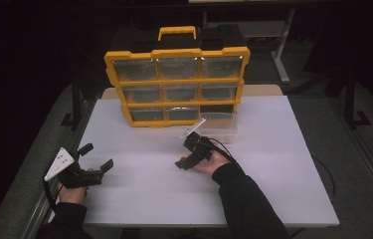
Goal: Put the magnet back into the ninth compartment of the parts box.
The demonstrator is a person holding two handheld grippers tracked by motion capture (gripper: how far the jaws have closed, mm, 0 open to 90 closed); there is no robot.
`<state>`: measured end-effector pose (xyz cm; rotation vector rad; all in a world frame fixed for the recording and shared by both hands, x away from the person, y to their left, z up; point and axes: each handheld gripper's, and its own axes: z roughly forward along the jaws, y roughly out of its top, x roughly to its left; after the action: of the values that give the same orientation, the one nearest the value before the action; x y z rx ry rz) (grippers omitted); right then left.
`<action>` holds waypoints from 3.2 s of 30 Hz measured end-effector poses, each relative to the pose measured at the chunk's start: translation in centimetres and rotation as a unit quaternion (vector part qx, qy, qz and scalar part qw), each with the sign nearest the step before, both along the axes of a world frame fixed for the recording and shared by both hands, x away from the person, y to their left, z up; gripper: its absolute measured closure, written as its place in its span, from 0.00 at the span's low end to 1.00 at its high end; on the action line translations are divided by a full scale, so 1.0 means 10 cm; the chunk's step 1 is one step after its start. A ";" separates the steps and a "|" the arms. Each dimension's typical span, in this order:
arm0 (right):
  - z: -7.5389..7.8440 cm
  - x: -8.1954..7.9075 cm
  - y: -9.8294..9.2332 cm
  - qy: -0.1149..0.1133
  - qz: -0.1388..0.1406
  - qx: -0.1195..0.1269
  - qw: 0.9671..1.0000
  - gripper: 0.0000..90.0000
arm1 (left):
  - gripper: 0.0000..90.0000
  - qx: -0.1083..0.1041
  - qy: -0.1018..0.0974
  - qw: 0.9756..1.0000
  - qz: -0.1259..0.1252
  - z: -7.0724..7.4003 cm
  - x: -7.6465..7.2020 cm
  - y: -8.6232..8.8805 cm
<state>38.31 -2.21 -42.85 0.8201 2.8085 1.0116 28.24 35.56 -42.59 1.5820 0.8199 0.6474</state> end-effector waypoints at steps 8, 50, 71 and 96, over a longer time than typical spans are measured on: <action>-0.02 0.02 0.05 -0.007 0.005 -0.016 1.000 0.35 | 0.00 0.000 0.000 1.000 -0.001 0.00 0.00 0.00; 0.02 -0.08 0.07 -0.029 0.008 -0.033 0.999 0.68 | 0.00 -0.004 0.002 1.000 -0.003 0.00 0.00 0.01; 0.12 -0.10 -0.01 -0.020 0.003 -0.021 1.000 0.67 | 0.00 -0.003 0.001 1.000 -0.003 0.00 0.00 0.01; 0.36 -0.08 -0.26 -0.032 -0.023 0.014 0.999 0.67 | 0.00 -0.002 0.002 1.000 -0.003 0.00 0.00 0.01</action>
<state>37.46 -4.79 -39.28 0.8369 2.7150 1.0541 28.24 35.63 -42.61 1.5811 0.8174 0.6377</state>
